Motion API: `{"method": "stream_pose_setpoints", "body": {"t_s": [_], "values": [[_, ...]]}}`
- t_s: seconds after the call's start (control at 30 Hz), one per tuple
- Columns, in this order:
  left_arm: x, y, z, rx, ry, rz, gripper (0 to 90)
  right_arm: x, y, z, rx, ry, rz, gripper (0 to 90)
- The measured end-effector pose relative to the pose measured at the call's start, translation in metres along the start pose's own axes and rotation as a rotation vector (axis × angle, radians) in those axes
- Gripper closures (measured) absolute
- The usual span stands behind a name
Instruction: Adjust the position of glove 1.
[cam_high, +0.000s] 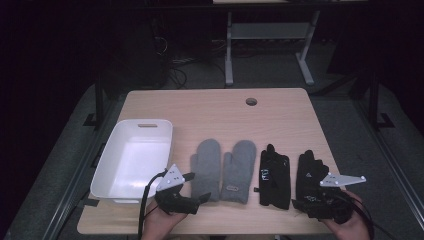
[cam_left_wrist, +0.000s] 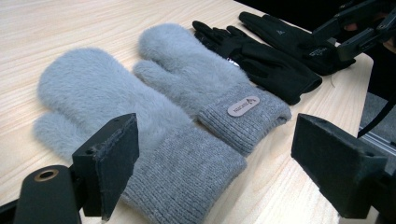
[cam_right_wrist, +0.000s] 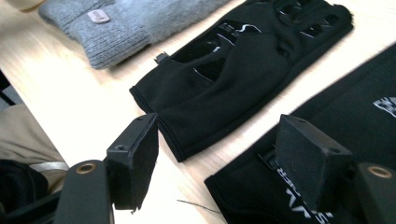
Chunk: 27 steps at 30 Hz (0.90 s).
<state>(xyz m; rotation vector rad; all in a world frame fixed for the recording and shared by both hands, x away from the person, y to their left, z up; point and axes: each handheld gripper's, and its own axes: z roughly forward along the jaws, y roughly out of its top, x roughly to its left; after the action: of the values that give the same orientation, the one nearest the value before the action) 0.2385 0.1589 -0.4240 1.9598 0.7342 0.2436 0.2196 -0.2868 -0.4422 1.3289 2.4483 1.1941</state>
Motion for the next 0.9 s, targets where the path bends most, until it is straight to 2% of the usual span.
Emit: {"method": "stream_pose_setpoints", "body": {"t_s": [0.17,0.23,0.27,0.37,0.43,0.47,0.57,0.8,0.9], "values": [[0.002,0.0,0.0,0.0,-0.004,-0.019,15.1,0.005,0.007,0.004,0.015,0.009,-0.031,29.1],[0.001,0.0,0.0,0.0,0.001,-0.012,15.1,0.007,0.011,0.005,0.024,0.016,-0.041,29.1],[0.0,-0.001,0.0,0.001,0.002,-0.006,15.1,0.009,0.016,0.007,0.048,0.031,-0.035,29.1],[0.0,-0.001,0.0,0.002,0.007,0.007,15.1,0.011,0.02,0.008,0.054,0.038,-0.049,28.7],[0.0,-0.001,0.001,0.0,0.004,0.001,15.1,0.013,0.026,0.01,0.063,0.05,-0.043,28.6],[0.001,-0.001,0.001,0.002,0.005,0.001,15.2,0.015,0.032,0.013,0.064,0.053,-0.063,28.0],[0.002,-0.002,0.002,-0.002,0.007,-0.008,15.1,0.019,0.042,0.017,0.092,0.055,-0.075,27.3],[0.003,-0.001,0.001,-0.004,0.026,-0.009,15.1,0.026,0.056,0.027,0.107,0.067,-0.111,27.3],[0.005,-0.002,0.0,-0.005,0.028,-0.018,15.1,0.032,0.067,0.033,0.118,0.08,-0.144,27.1]]}}
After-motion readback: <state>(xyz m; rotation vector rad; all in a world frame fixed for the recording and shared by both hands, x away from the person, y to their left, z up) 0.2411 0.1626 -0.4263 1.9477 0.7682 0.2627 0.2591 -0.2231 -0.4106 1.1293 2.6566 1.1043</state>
